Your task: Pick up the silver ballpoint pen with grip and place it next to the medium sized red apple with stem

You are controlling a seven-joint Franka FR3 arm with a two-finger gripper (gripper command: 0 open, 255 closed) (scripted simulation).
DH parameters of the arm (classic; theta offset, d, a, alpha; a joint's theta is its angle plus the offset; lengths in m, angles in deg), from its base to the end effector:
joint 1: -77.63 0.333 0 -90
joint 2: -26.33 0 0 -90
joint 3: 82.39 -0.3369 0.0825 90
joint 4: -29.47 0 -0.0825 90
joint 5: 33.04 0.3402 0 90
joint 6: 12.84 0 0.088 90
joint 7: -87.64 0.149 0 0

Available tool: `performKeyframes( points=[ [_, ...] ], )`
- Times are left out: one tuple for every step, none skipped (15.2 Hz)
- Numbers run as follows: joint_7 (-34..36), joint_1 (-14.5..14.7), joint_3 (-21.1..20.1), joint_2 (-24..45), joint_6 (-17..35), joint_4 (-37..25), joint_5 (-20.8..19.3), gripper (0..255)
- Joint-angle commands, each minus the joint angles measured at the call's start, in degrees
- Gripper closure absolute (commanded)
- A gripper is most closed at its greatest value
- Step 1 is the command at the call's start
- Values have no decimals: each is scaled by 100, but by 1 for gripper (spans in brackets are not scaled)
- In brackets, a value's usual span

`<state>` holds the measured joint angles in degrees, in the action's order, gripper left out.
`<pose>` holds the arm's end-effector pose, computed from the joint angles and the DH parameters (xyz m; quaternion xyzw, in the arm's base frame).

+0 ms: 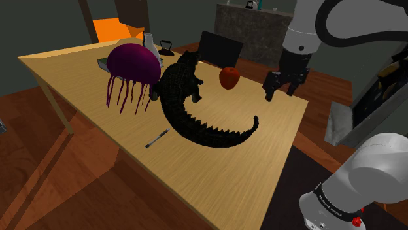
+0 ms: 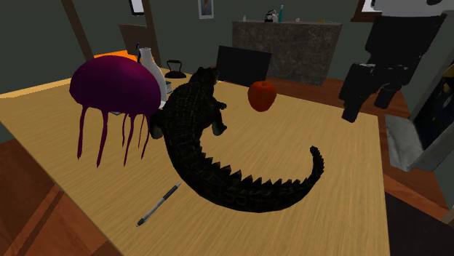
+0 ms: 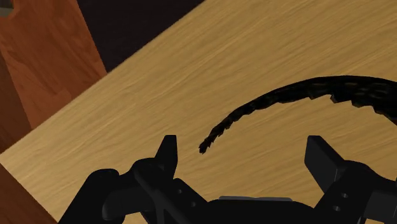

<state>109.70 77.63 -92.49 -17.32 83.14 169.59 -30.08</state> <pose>0.2567 0.0638 0.5235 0.9907 -0.1313 0.0012 0.0359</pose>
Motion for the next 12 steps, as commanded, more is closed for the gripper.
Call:
performKeyframes(
  points=[
    [527,8,-291,107,147,43,216,0],
    [782,11,-440,191,226,38,316,0],
    [1035,8,-591,287,310,22,413,0],
    [1289,5,-740,395,397,-3,502,0],
    [1542,-5,-891,513,486,-39,586,0],
    [1795,-19,-1041,642,579,-84,661,0],
    [2049,-38,-1192,781,673,-139,729,0],
    [2303,-62,-1343,930,769,-203,786,0],
    [2559,-90,-1493,1090,866,-277,833,0],
    [2816,-125,-1644,1258,964,-360,868,0],
    [3077,-164,-1794,1436,1062,-452,890,0],
    [3338,-211,-1947,1623,1160,-552,900,0]
  ],
)
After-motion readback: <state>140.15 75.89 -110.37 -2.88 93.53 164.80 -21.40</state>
